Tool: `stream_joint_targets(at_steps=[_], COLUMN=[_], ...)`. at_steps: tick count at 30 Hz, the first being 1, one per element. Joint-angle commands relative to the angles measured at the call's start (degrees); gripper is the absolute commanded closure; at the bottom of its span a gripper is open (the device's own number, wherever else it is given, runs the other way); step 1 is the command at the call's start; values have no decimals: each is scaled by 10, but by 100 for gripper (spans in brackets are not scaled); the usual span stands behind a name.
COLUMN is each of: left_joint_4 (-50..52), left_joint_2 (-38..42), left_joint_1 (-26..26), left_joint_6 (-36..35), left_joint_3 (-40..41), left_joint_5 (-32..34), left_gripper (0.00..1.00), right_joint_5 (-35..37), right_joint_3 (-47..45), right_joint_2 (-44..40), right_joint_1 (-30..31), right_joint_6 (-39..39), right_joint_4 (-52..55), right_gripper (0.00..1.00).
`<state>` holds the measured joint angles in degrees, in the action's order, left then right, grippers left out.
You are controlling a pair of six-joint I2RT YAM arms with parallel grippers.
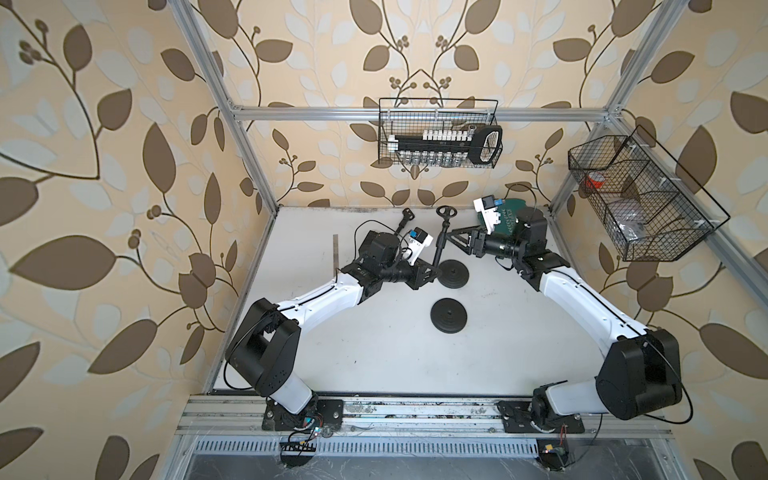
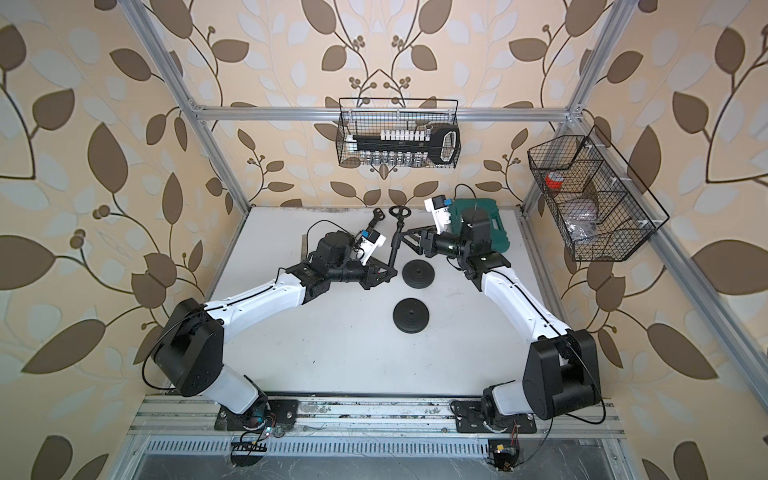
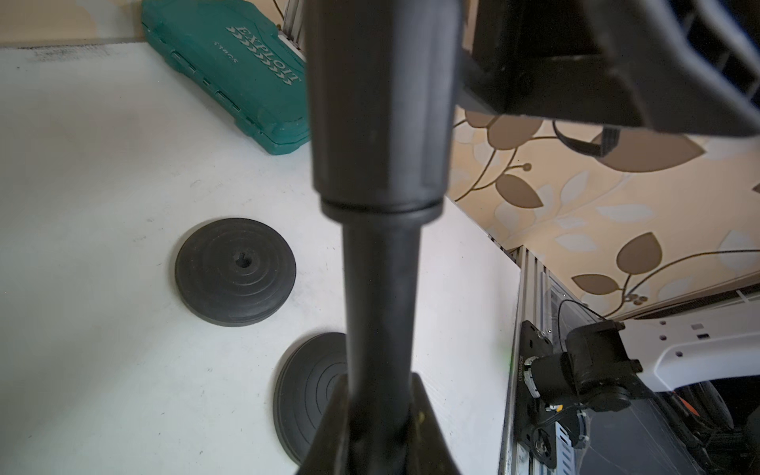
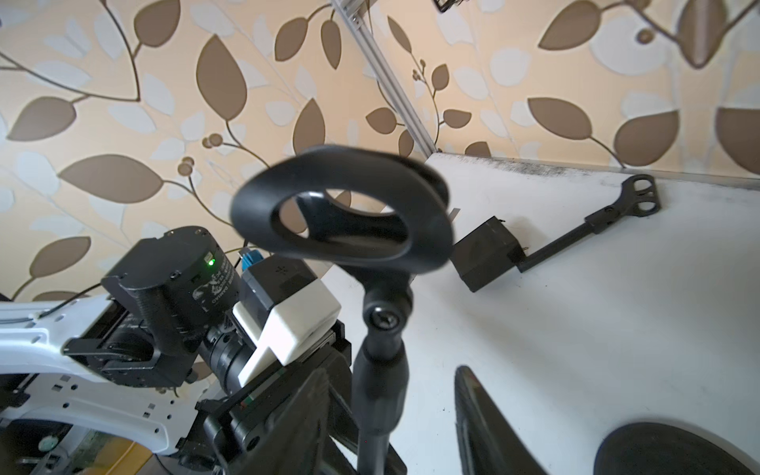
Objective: Assemble a microphone stand
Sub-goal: Pick up the microphone stand pole from the center of the board.
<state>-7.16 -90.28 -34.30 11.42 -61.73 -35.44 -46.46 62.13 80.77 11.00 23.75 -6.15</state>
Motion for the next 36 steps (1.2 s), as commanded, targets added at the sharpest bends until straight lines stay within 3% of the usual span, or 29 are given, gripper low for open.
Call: stream_joint_targets(at_steps=[1, 4, 8, 15, 24, 32, 36], left_joint_4=[-12, -20, -31, -49, -58, -71, -84], left_joint_2=[-11, -16, -17, -22, -24, -32, -35], left_joint_1=[3, 3, 2, 1, 2, 1, 1], left_joint_6=[6, 9, 15, 19, 20, 28, 40], left_joint_3=[-34, -35, -36, -36, -29, -27, -26], left_joint_5=[3, -2, -17, -53, -65, -70, -76], left_gripper=[100, 100, 100, 100, 100, 100, 100], right_joint_5=[-25, -41, -49, -45, -43, -37, -42], right_joint_3=[-20, -30, -31, -10, -10, -21, -24], right_joint_2=[-21, -24, -14, 18, 33, 31, 35], right_joint_1=[-18, -17, -10, 18, 22, 22, 23], right_joint_6=[3, -1, 0, 0, 12, 30, 46], right_joint_4=[3, -1, -9, -10, -43, -85, -107], right_gripper=[45, 38, 38, 47, 54, 53, 59])
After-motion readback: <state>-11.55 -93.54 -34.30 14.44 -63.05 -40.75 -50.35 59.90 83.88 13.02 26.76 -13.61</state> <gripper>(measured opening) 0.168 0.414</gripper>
